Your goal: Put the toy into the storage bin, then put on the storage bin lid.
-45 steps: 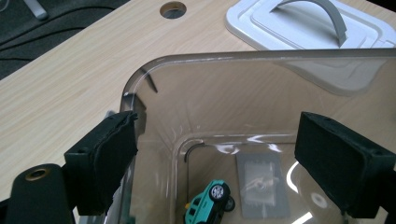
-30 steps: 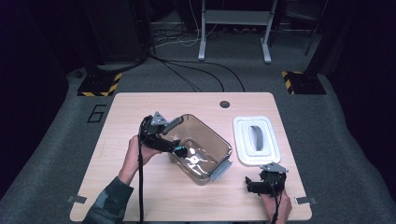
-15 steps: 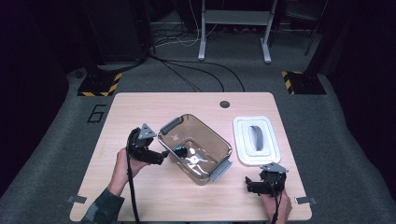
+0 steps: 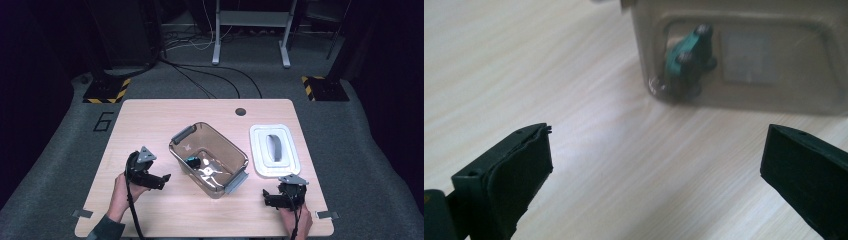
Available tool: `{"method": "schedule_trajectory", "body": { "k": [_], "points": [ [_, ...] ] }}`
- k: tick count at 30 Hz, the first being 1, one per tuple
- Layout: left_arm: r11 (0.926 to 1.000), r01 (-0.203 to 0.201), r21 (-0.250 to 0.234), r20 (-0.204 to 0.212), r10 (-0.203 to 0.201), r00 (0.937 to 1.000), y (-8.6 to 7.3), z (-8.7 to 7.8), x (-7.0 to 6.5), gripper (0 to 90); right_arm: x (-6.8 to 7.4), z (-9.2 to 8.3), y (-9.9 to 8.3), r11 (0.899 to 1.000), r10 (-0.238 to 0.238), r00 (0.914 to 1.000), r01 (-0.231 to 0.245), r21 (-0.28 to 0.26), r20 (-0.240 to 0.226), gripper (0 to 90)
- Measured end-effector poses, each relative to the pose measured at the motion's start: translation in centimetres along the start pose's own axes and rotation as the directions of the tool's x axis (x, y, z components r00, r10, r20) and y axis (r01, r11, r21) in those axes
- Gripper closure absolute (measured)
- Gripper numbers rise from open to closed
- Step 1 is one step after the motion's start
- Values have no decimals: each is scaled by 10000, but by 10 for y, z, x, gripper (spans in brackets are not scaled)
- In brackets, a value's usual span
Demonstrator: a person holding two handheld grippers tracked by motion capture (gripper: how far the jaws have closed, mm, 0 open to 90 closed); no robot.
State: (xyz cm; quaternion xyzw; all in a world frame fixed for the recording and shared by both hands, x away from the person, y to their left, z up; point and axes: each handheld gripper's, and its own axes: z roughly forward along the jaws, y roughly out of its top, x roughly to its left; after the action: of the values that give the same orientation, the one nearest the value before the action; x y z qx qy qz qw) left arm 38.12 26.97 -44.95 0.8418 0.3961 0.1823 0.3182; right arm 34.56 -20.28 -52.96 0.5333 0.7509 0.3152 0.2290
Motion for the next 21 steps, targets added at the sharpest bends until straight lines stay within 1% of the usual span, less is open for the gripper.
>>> {"method": "schedule_trajectory", "body": {
  "k": [1,2,4,6,7,8,10,12,13,14,15,16,17,18,21],
  "points": [
    [10000,-11,93,-36,11,10000,-4,3,1,0,0,0,0,10000,-8,10000,8,4,-1,0],
    [9998,92,170,-65,-91,9999,-8,6,2,0,0,0,0,10000,-3,10000,3,1,-2,0],
    [9993,155,333,-8,-155,9999,-16,10,4,0,0,0,0,10000,42,10000,-42,-12,-1,0],
    [9986,399,338,-97,-396,9992,-23,15,7,0,0,0,0,10000,55,10000,-55,-17,4,0],
    [9982,412,440,-112,-408,9991,-27,17,9,0,0,0,0,10000,-33,10000,33,5,-7,0],
    [9972,625,399,-155,-620,9980,-31,19,11,0,0,0,0,10000,50,10000,-50,-14,2,0],
    [9958,790,457,-148,-784,9968,-40,23,15,0,0,0,0,10000,-6,10000,6,6,-6,0],
    [9941,1025,359,-253,-1017,9945,-47,26,16,0,0,0,0,10000,-1,10000,1,17,-23,0],
    [9934,1076,405,-267,-1066,9939,-52,28,18,0,0,0,0,10000,-3,10000,3,19,-26,0],
    [9944,980,396,-344,-967,9947,-55,28,19,0,0,0,0,10000,-6,10000,6,19,-30,0],
    [9926,1184,266,-378,-1173,9924,-58,29,19,0,0,0,0,10000,-10,10000,10,9,-42,0],
    [9930,1161,217,-379,-1152,9926,-61,28,21,0,0,0,0,10000,-13,10000,13,7,-44,0],
    [9916,1294,11,-422,-1292,9907,-64,29,21,0,0,0,0,10000,3,10000,-3,1,-46,0],
    [9921,1252,72,-412,-1248,9913,-66,29,22,0,0,0,0,10000,-1,10000,1,5,-50,0],
    [9917,1288,59,-460,-1284,9907,-74,32,22,0,0,0,1,10000,-11,10000,11,21,-67,0]
  ]
}}
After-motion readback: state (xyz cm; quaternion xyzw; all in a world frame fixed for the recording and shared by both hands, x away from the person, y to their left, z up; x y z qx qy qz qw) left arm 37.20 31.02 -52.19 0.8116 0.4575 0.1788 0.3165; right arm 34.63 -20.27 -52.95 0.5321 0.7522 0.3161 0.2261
